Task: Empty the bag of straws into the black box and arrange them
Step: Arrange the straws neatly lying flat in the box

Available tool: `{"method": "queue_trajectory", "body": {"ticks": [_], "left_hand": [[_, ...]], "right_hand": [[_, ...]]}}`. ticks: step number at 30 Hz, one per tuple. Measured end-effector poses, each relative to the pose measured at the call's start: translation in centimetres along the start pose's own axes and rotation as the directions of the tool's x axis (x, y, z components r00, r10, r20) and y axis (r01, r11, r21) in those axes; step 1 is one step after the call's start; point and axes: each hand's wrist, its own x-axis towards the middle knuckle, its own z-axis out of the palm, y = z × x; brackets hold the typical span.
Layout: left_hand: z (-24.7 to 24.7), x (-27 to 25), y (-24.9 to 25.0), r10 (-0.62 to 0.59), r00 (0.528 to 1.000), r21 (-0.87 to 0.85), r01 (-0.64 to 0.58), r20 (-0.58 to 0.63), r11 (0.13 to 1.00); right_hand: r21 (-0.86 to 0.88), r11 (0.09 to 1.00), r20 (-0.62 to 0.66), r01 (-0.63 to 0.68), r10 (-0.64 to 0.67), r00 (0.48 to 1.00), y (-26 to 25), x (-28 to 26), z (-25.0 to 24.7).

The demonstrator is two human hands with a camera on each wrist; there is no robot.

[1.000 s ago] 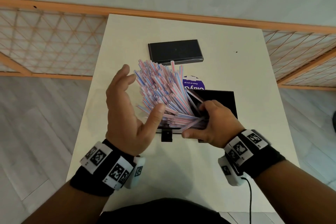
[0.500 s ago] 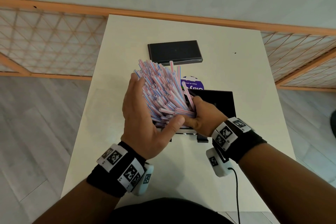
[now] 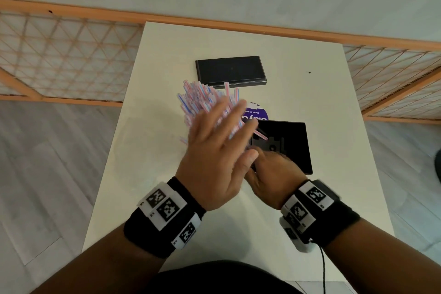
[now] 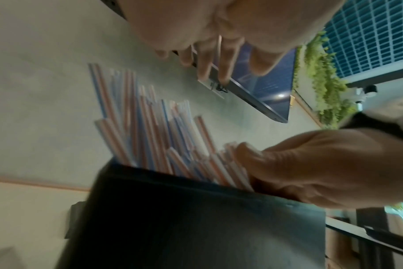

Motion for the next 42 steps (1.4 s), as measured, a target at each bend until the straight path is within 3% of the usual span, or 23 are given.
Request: {"method": "queue_trajectory", "body": {"ticks": [3, 5, 7, 8, 9, 10, 12, 13, 16, 17, 21, 29, 32, 34, 37, 39, 42], "left_hand": [[1.4, 0.4, -0.1, 0.146, 0.983, 0.053, -0.153, 0.11, 0.987], [1.5, 1.2, 0.2, 0.161, 0.983, 0.027, -0.164, 0.087, 0.986], [0.9, 2.7, 1.9, 0.047, 0.998, -0.122, -0.04, 0.052, 0.992], [0.7, 3.7, 3.0, -0.083, 0.995, -0.231, 0.093, 0.055, 0.968], [0.9, 4.7, 3.8, -0.251, 0.961, -0.327, 0.275, 0.114, 0.904], [1.4, 5.7, 4.4, -0.411, 0.879, -0.405, 0.476, 0.242, 0.78], [3.1, 7.3, 4.6, -0.55, 0.634, -0.432, 0.773, 0.544, 0.464], [3.6, 8.0, 4.9, -0.555, 0.559, -0.381, 0.828, 0.616, 0.412], [4.7, 9.2, 5.7, -0.566, 0.513, -0.279, 0.848, 0.645, 0.451], [4.9, 9.4, 5.8, -0.588, 0.488, -0.263, 0.864, 0.645, 0.428], [5.3, 8.7, 5.0, -0.692, 0.343, -0.217, 0.939, 0.635, 0.266], [6.3, 9.3, 4.4, -0.752, 0.246, -0.356, 0.934, 0.612, 0.016], [6.8, 9.4, 4.0, -0.748, 0.188, -0.385, 0.918, 0.637, -0.096], [7.3, 9.4, 3.5, -0.777, 0.192, -0.425, 0.899, 0.599, -0.106], [7.3, 9.3, 3.2, -0.813, 0.237, -0.441, 0.897, 0.533, -0.028], [6.7, 9.1, 3.3, -0.814, 0.309, -0.421, 0.903, 0.492, 0.088], [4.5, 8.8, 4.0, -0.772, 0.474, -0.291, 0.878, 0.424, 0.38]], "right_hand": [[-0.039, 0.999, 0.0, -0.033, 0.033, 0.999, -0.5, 0.5, 0.2], [0.048, 0.998, 0.018, -0.033, 0.032, 0.999, -0.3, 0.4, -0.2], [0.161, 0.987, 0.084, -0.003, -0.011, 0.996, 0.2, 0.2, -0.7], [0.212, 0.977, 0.101, 0.024, -0.047, 0.994, 0.4, 0.0, -0.9], [0.246, 0.968, 0.109, 0.046, -0.075, 0.991, 0.6, 0.0, -1.0], [0.263, 0.963, 0.117, 0.054, -0.088, 0.989, 1.0, -0.1, -0.9], [0.222, 0.975, 0.157, 0.028, -0.064, 0.986, 1.5, -0.3, -1.2], [0.184, 0.983, 0.182, 0.008, -0.042, 0.982, 1.5, -0.5, -1.5], [0.053, 0.998, 0.275, -0.024, 0.009, 0.962, 1.9, -0.8, -2.2], [0.017, 0.999, 0.296, -0.032, 0.026, 0.955, 2.0, -0.7, -2.2], [0.024, 0.998, 0.26, -0.059, 0.05, 0.964, 2.4, -0.7, -1.7], [0.091, 0.99, 0.22, -0.11, 0.088, 0.971, 3.2, -0.2, -1.7], [0.091, 0.986, 0.212, -0.136, 0.114, 0.971, 3.7, -0.3, -1.5], [0.106, 0.985, 0.201, -0.139, 0.115, 0.973, 3.9, -0.4, -1.5], [0.159, 0.977, 0.166, -0.142, 0.115, 0.979, 3.9, -0.6, -1.5], [0.187, 0.972, 0.134, -0.143, 0.119, 0.984, 4.0, -0.5, -1.4], [0.246, 0.954, 0.024, -0.168, 0.168, 0.986, 3.7, -0.7, -1.6]]}}
